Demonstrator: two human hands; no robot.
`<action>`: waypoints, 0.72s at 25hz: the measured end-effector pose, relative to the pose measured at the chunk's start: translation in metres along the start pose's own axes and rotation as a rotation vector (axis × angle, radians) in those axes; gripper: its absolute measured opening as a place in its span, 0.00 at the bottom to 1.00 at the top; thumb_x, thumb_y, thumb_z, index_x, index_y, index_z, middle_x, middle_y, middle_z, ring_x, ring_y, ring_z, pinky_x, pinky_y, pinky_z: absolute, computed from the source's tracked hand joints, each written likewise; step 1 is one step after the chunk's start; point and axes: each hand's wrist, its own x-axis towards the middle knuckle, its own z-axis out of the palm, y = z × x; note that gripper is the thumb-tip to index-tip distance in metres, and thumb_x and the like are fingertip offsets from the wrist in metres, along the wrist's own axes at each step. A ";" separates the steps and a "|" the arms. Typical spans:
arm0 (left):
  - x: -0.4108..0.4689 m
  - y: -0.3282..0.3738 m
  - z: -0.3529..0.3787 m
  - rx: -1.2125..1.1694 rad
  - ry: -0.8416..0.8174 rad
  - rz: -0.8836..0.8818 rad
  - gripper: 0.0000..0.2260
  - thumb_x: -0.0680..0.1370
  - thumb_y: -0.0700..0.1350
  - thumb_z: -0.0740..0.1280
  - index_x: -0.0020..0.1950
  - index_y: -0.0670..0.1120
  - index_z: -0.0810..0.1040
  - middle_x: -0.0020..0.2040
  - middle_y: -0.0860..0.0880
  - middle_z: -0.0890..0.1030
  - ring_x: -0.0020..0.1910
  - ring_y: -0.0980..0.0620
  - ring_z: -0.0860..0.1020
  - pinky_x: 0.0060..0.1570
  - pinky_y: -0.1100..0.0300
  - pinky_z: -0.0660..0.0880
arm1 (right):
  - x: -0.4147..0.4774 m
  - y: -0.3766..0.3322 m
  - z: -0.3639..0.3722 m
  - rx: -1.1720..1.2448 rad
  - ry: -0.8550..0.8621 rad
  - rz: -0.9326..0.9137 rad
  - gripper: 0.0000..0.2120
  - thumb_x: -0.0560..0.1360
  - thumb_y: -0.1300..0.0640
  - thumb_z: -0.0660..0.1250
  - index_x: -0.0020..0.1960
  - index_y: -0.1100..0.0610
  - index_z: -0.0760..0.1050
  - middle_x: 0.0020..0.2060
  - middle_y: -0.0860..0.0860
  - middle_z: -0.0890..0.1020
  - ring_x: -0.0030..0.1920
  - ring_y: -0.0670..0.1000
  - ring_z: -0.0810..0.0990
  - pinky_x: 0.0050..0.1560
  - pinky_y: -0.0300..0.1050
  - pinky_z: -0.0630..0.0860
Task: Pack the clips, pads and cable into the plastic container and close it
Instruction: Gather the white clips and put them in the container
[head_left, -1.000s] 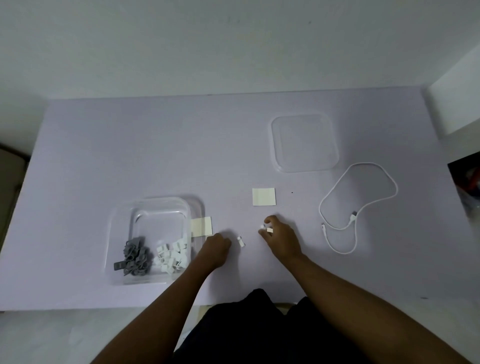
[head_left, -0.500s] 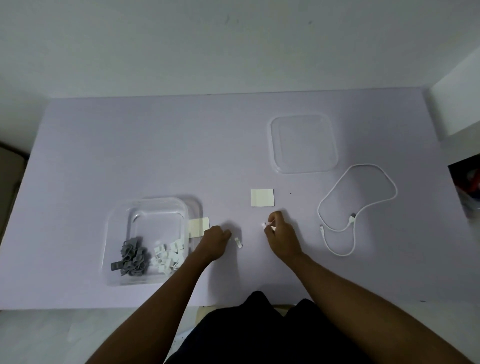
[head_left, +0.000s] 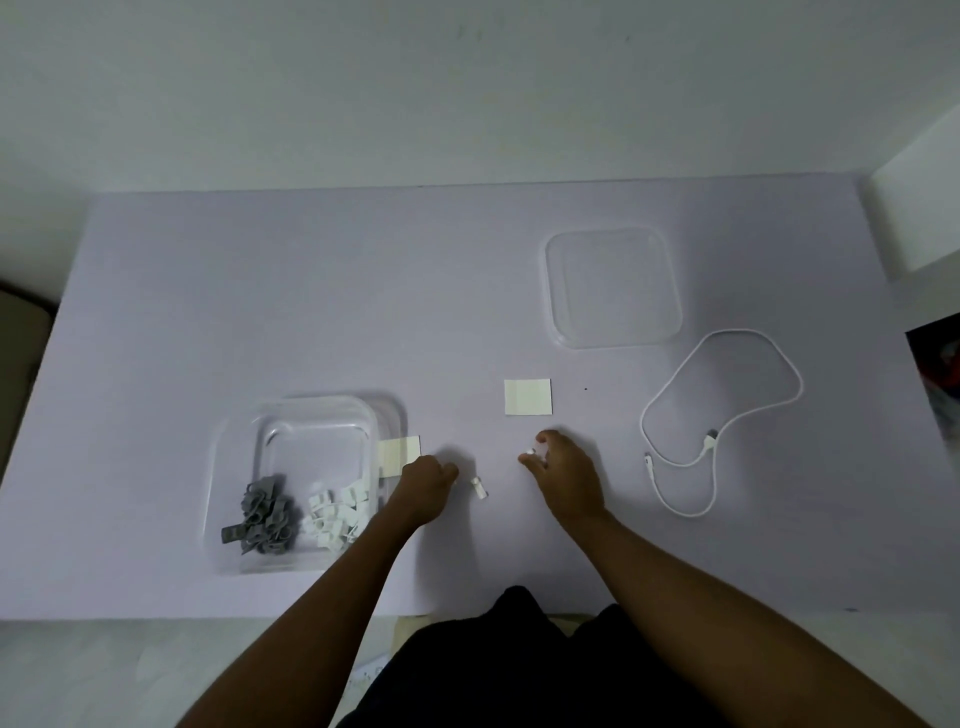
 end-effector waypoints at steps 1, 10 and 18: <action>-0.001 -0.001 0.000 -0.001 -0.002 -0.004 0.15 0.83 0.50 0.57 0.38 0.46 0.69 0.33 0.53 0.68 0.31 0.57 0.67 0.44 0.61 0.67 | 0.000 0.000 0.003 -0.013 0.029 -0.016 0.12 0.77 0.52 0.71 0.56 0.58 0.78 0.49 0.52 0.83 0.49 0.52 0.81 0.50 0.45 0.78; -0.005 -0.004 0.005 -0.067 0.001 -0.010 0.16 0.83 0.48 0.57 0.54 0.38 0.78 0.33 0.53 0.69 0.38 0.50 0.72 0.44 0.60 0.67 | 0.016 -0.064 -0.036 1.358 -0.248 0.647 0.05 0.76 0.59 0.71 0.44 0.58 0.76 0.30 0.49 0.69 0.28 0.45 0.64 0.27 0.37 0.63; -0.006 0.003 -0.004 -0.138 -0.006 0.036 0.20 0.81 0.44 0.59 0.29 0.45 0.64 0.29 0.48 0.66 0.31 0.48 0.68 0.33 0.58 0.64 | 0.004 -0.067 -0.061 1.499 -0.727 0.461 0.08 0.72 0.54 0.63 0.37 0.56 0.68 0.33 0.49 0.66 0.32 0.48 0.60 0.27 0.40 0.55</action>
